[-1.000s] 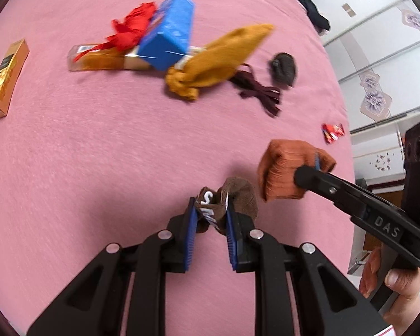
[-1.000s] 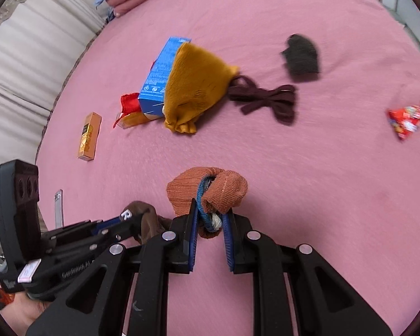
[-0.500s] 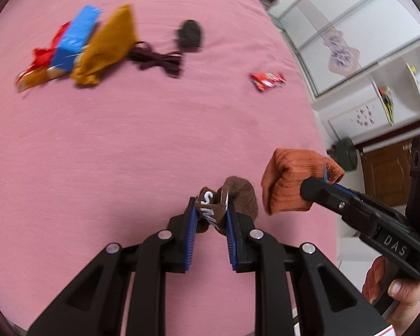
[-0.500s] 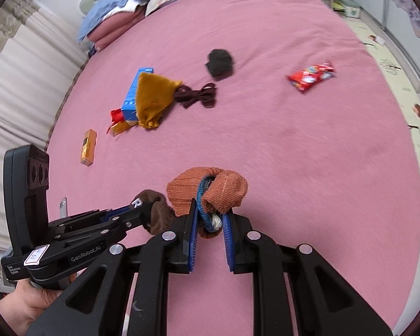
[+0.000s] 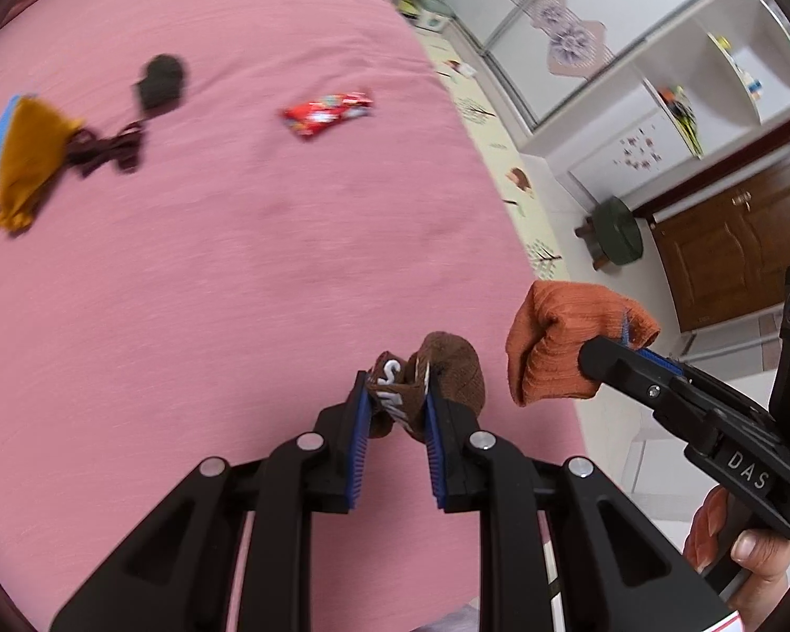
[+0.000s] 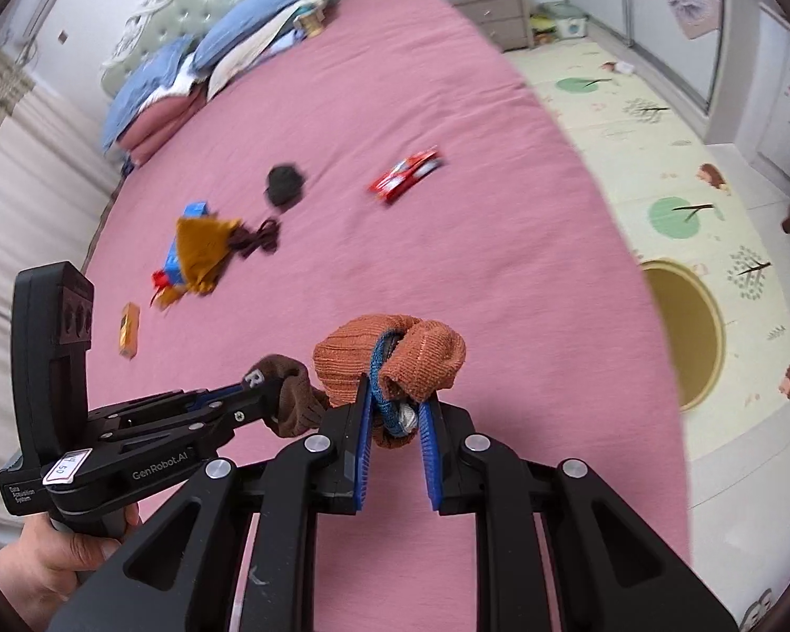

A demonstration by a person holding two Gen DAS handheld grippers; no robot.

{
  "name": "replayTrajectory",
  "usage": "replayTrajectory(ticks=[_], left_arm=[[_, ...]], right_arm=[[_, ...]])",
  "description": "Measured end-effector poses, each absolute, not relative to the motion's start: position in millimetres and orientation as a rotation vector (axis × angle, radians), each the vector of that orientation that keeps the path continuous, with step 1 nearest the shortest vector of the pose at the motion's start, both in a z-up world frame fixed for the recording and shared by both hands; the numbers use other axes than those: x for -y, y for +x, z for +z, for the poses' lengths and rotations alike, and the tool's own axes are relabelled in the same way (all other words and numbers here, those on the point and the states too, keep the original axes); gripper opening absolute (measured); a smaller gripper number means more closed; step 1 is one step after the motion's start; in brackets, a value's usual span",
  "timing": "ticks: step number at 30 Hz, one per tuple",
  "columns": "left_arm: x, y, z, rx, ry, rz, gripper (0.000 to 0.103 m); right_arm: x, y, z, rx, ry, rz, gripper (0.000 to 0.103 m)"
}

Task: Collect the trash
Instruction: 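Carry both socks to the yellow bin and open both tools over it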

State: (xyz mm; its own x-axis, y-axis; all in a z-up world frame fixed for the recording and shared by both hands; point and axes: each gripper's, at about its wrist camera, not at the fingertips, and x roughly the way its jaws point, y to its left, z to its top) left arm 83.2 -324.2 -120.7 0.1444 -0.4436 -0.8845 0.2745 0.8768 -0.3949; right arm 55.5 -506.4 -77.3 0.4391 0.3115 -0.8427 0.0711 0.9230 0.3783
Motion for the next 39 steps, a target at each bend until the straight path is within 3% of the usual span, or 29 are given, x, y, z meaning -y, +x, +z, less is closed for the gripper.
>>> replayTrajectory(ticks=[15,36,37,38,39], left_arm=[[507.2,98.2,-112.1,-1.341,0.034,-0.741,0.02],[662.4,155.4,-150.8,-1.386,0.153,-0.888,0.021],[669.7,158.2,-150.2,-1.383,0.153,-0.9,0.024],[674.8,161.7,-150.0,-1.386,0.146,-0.907,0.038],[677.7,164.6,-150.1,-1.391,0.142,-0.905,0.064]], right_arm=[[659.5,37.4,-76.5,-1.045,0.504,-0.07,0.017],[786.3,54.5,-120.5,-1.048,0.589,-0.263,0.02],[791.3,56.0,-120.0,-1.042,0.581,-0.274,0.024],[795.3,56.8,-119.6,-1.038,0.572,-0.286,0.029],[800.2,57.2,-118.4,-1.034,0.555,-0.315,0.04]])
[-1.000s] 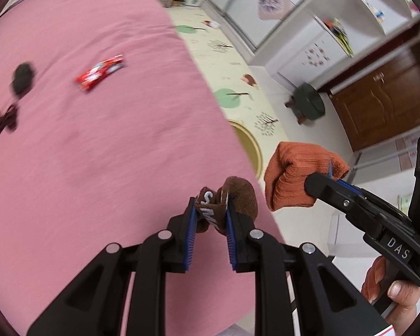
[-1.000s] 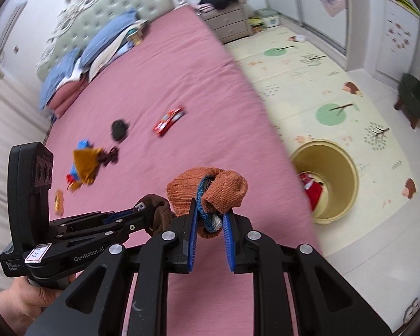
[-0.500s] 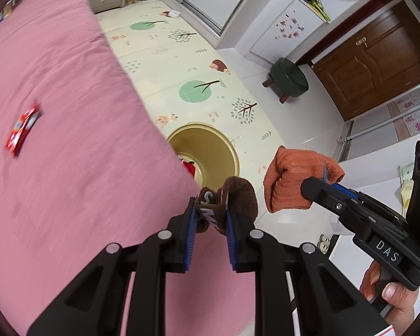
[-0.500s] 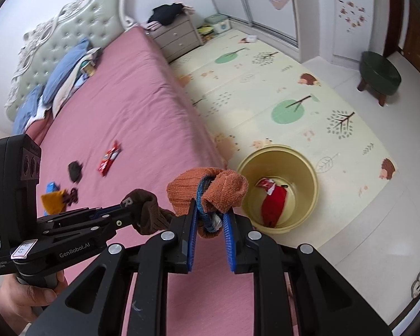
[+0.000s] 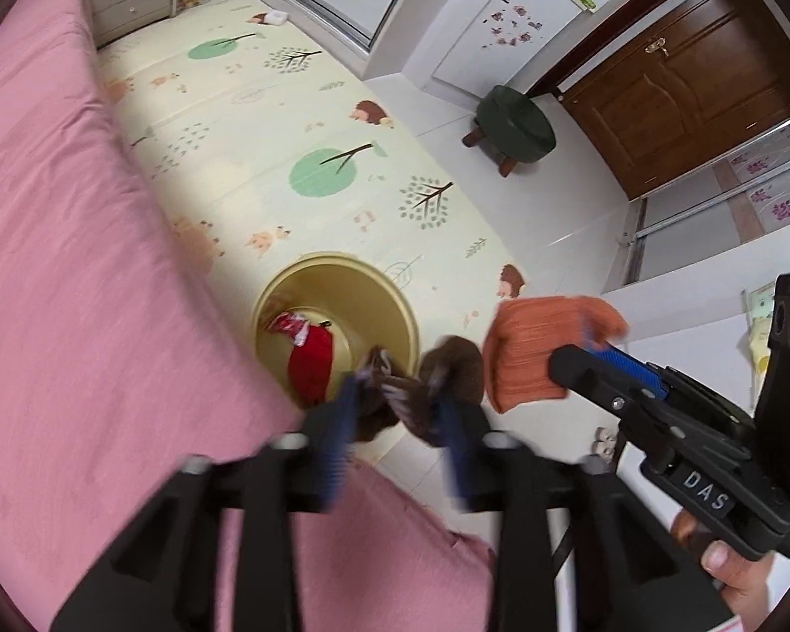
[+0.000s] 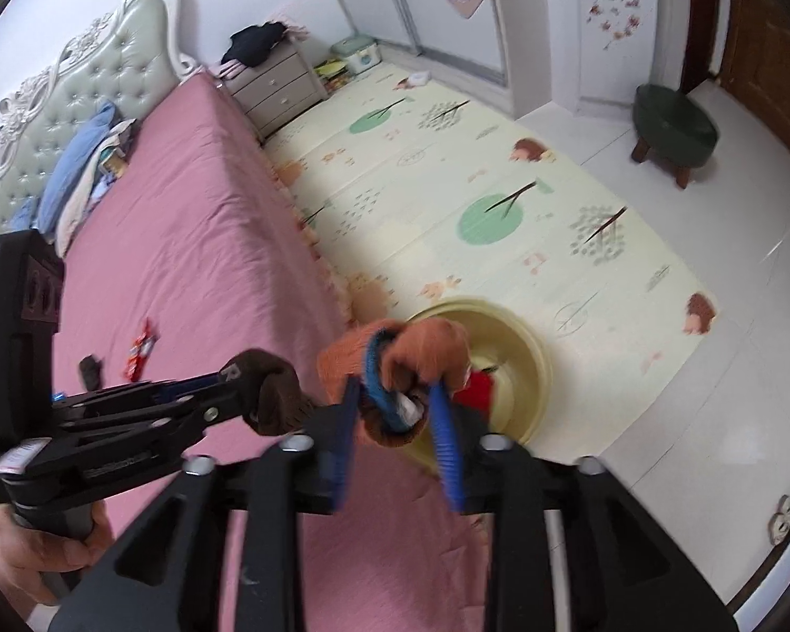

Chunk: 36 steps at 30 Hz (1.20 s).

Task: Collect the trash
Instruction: 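Carry both socks to the yellow bin and open both tools over it, then move both tools back over the bed toward the mustard hat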

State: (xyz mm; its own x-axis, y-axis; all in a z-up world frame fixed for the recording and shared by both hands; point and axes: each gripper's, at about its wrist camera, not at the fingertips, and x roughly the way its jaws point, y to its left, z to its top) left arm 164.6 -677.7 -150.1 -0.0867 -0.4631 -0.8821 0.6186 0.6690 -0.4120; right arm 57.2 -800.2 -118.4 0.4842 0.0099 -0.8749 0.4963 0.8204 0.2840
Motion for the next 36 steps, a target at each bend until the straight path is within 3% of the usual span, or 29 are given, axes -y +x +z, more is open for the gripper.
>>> replayTrajectory(ticks=[2,19,36], left_arm=[[681.1,171.0,-148.1,-1.354,0.158,-0.859,0.076],[638.6,171.9,-137.3,-1.344,0.153,-0.836,0.076],[467.8,172.3,-123.4,-1.307,0.068,-0.616,0.076]], right_arm=[[812.2,56.7,-117.6,-1.026,0.534,-0.361,0.042],[795.2,70.7,-102.0,-1.015,0.56,-0.301,0.042],[629.1,126.2,-86.9,-1.086,0.411,0.015,0.042]])
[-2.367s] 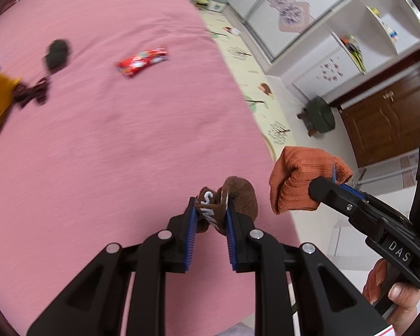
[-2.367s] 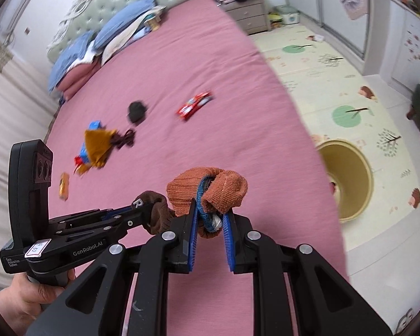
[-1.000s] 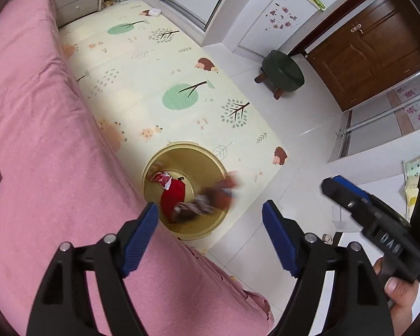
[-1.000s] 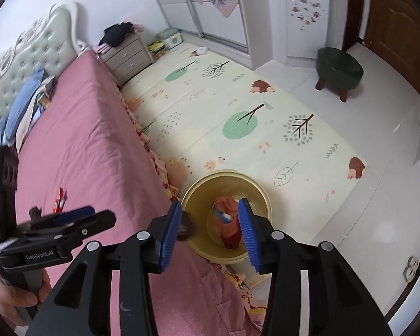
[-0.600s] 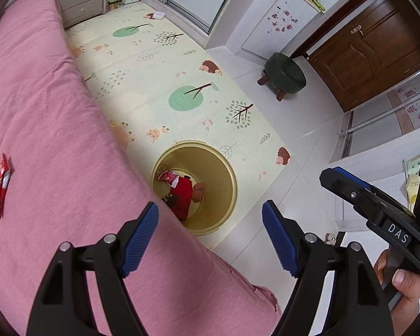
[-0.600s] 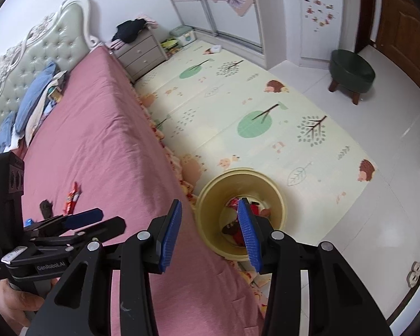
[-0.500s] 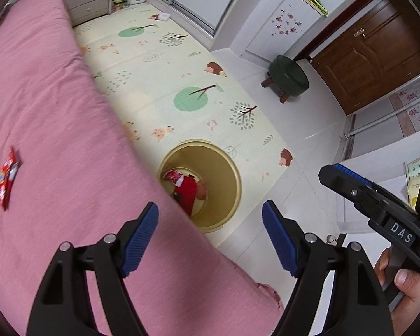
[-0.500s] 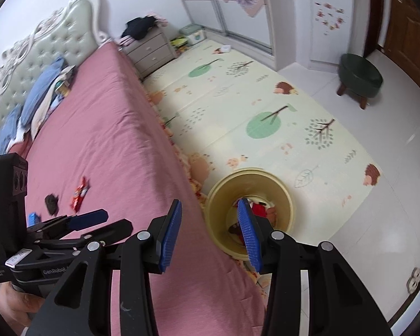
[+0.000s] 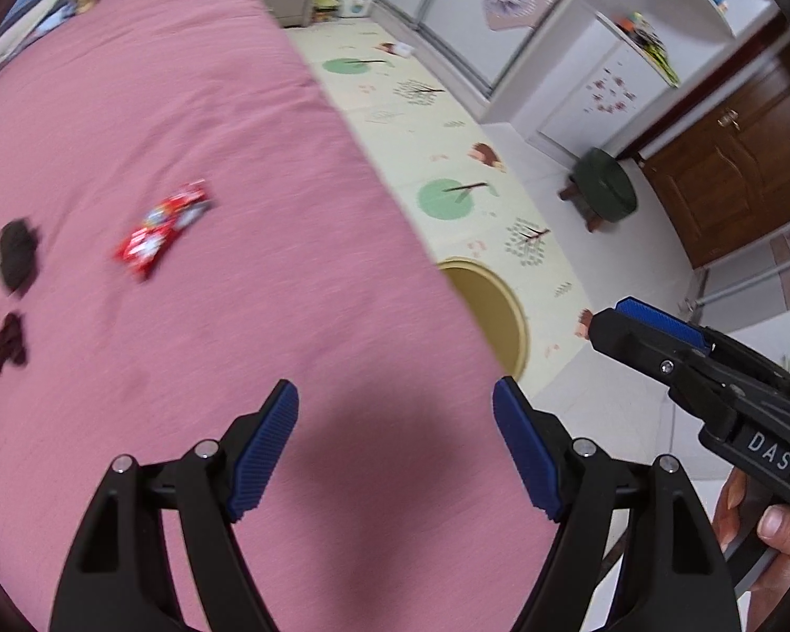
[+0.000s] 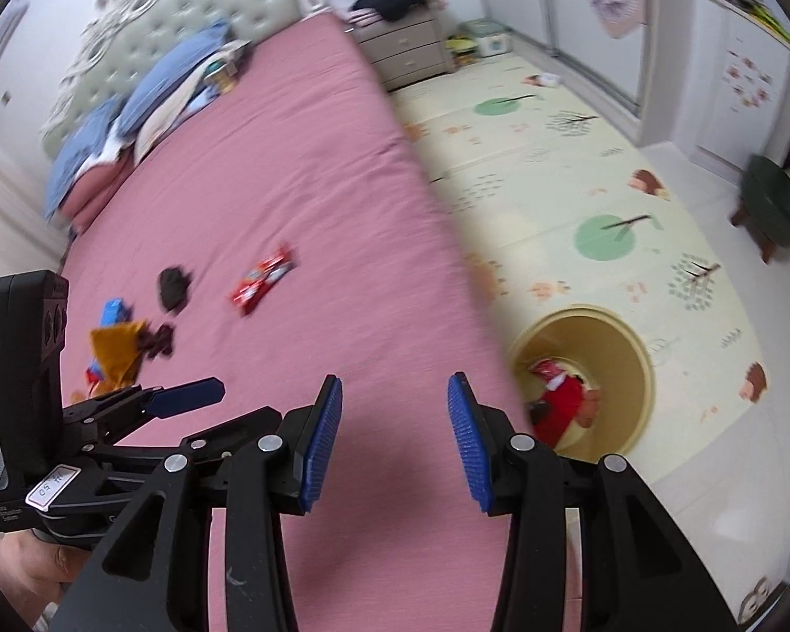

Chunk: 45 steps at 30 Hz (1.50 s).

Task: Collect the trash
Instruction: 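Move both tools back over the bed toward the mustard hat, then grasp the mustard knit hat with the left tool while the right tool grasps the maroon cord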

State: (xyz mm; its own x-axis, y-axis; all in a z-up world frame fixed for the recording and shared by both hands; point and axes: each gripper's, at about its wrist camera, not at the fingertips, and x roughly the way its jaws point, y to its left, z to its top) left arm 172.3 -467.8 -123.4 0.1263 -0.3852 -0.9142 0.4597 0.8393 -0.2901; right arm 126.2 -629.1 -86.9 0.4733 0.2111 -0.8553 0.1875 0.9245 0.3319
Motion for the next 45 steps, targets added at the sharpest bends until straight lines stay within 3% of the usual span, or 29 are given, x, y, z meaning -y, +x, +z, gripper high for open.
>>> replayTrajectory(ticks=[18,45], left_arm=[[244.9,194.4,-123.3,-1.267,-0.061,-0.315,0.076],[73.1,296.8,-160.2,-1.248,-0.107,-0.124,0.077]], right_arm=[[434.2,177.3,-88.6,-1.147,0.284,0.282,0.042],[272.5,298.1,-138.8,-1.238,0.165,0.422,0.042]])
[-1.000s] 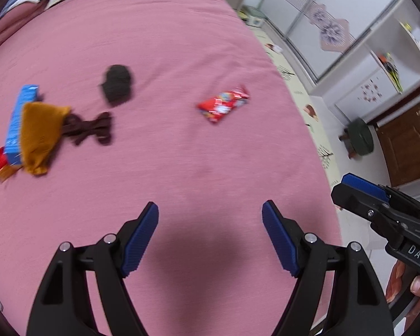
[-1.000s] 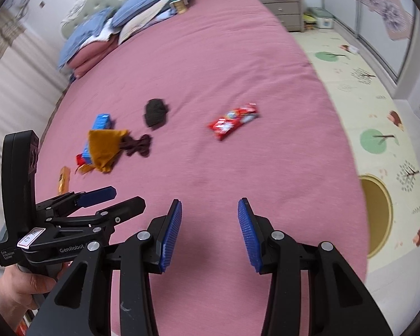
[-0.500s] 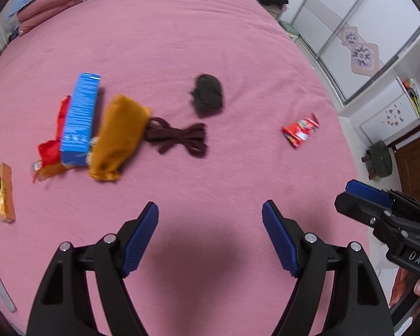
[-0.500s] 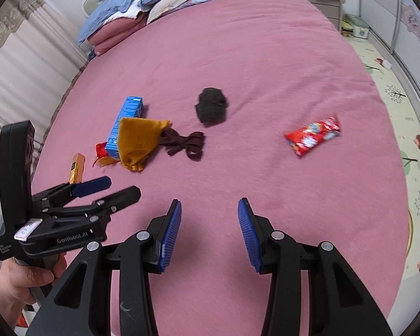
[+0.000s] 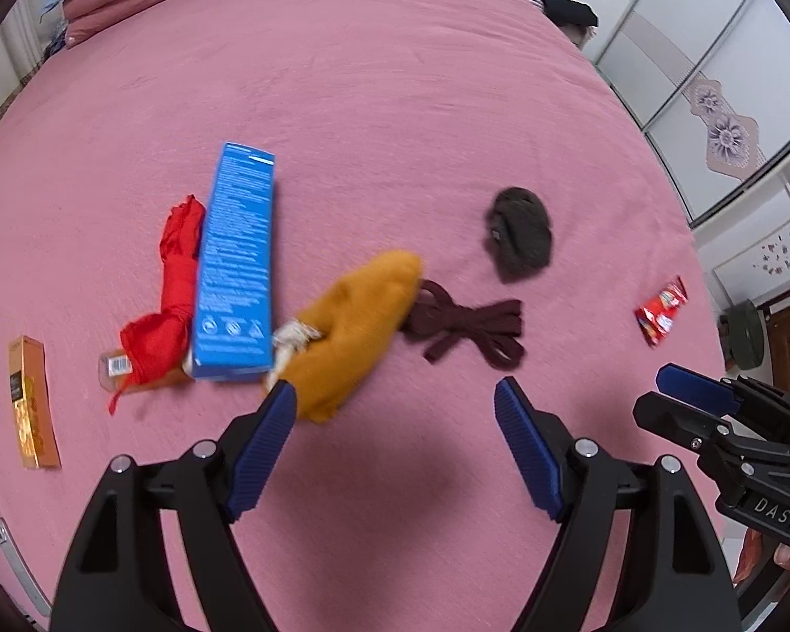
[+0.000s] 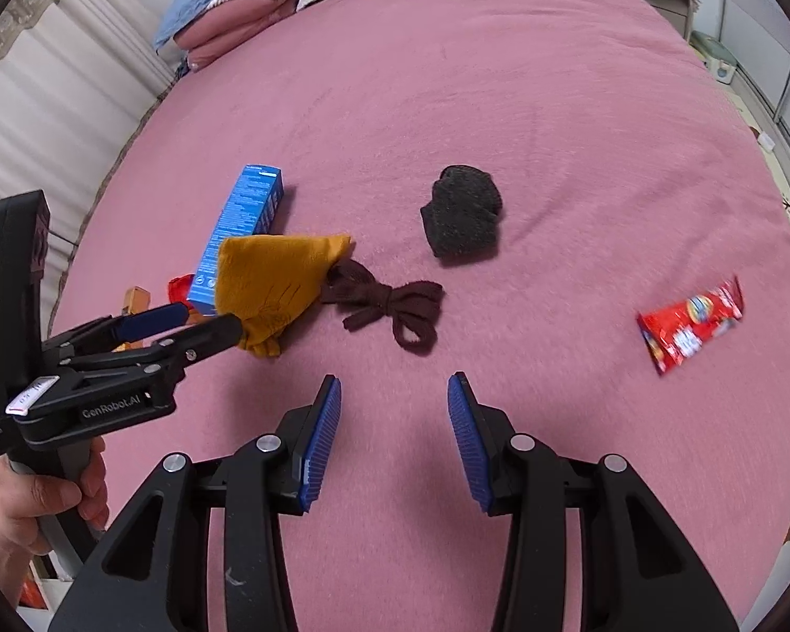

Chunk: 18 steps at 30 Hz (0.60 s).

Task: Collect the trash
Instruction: 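Grasp the mustard knit hat with the left tool while the right tool grasps the maroon cord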

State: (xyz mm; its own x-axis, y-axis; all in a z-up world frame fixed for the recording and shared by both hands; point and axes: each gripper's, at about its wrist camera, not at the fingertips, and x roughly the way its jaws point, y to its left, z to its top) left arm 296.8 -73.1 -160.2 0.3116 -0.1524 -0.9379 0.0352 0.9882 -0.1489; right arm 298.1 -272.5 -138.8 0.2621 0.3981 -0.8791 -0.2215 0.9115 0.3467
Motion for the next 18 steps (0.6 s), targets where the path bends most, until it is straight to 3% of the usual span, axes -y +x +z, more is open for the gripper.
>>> replayTrajectory(ticks=[11,18], left_arm=[[60.4,331.9,-200.8,-1.286,-0.111,-0.118,0.077],[57.5,342.6,-223.0,-1.319,-0.12,-0.126,0.066]], right_arm=[[253.5,343.4,-190.2,-1.316,0.152,0.414,0.045],[242.8,364.6,-219.0,-1.355,0.151,0.41,0.045]])
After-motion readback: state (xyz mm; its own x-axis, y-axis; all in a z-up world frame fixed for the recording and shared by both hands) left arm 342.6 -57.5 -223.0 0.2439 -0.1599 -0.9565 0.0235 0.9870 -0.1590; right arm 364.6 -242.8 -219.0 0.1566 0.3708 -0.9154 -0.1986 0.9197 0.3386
